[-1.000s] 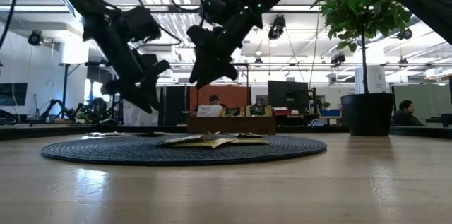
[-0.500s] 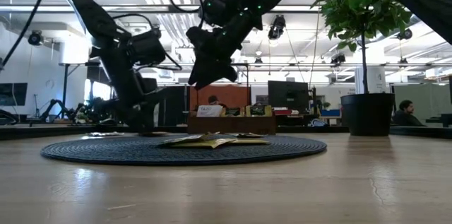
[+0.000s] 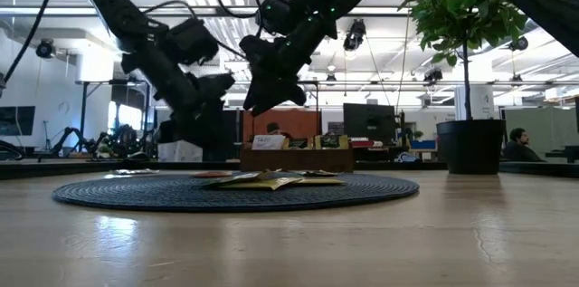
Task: Pick & Place Tea
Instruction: Put the yellow tea bag into the middle section of the wooden organizer
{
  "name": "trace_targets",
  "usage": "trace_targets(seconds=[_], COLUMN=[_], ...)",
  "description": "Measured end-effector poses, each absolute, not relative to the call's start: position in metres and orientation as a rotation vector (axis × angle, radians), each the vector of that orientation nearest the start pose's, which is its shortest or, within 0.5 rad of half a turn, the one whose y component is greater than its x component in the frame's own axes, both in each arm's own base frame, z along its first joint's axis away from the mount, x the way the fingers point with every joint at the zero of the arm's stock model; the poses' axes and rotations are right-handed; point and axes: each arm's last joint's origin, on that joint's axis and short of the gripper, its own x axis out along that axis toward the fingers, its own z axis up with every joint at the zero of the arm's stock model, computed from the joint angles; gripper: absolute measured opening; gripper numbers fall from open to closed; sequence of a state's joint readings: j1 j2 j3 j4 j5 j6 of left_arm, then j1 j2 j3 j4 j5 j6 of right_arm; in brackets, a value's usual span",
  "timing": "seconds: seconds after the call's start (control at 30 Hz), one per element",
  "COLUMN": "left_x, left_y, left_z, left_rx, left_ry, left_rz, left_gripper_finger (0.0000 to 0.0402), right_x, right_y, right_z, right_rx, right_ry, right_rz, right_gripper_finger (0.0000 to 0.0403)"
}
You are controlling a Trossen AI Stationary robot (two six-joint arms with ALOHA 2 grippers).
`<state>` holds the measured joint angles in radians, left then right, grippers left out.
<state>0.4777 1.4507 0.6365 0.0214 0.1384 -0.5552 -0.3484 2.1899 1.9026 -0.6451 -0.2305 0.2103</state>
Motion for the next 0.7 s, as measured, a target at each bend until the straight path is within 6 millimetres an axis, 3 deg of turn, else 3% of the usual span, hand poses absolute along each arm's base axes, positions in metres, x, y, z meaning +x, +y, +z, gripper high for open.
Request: trace_targets(seconds=[0.13, 0.27, 0.37, 0.53, 0.7], left_x=[0.232, 0.231, 0.235, 0.235, 0.232], left_y=[0.118, 0.108, 0.097, 0.091, 0.083], left_z=[0.169, 0.175, 0.17, 0.156, 0.148], left_rx=[-0.746, -0.777, -0.776, -0.72, -0.72], left_ry=[0.652, 0.688, 0.748, 0.86, 0.905], left_rz=[0.582, 0.422, 0.275, 0.336, 0.348], left_gripper_finger=[0.0125, 0.0125, 0.0125, 0.0125, 0.0125], right_x=[0.454, 0.455, 0.458, 0.463, 0.466], right_y=[-0.16, -0.161, -0.162, -0.164, -0.164], right_z=[0.229, 0.224, 0.208, 0.177, 0.175], right_rx=[0.517, 0.56, 0.652, 0.764, 0.681], right_ry=[0.886, 0.895, 0.918, 0.984, 0.971], right_rz=[-0.219, -0.211, -0.142, -0.136, -0.156], right_gripper_finger=[0.0123, 0.0123, 0.0123, 0.0126, 0.0127])
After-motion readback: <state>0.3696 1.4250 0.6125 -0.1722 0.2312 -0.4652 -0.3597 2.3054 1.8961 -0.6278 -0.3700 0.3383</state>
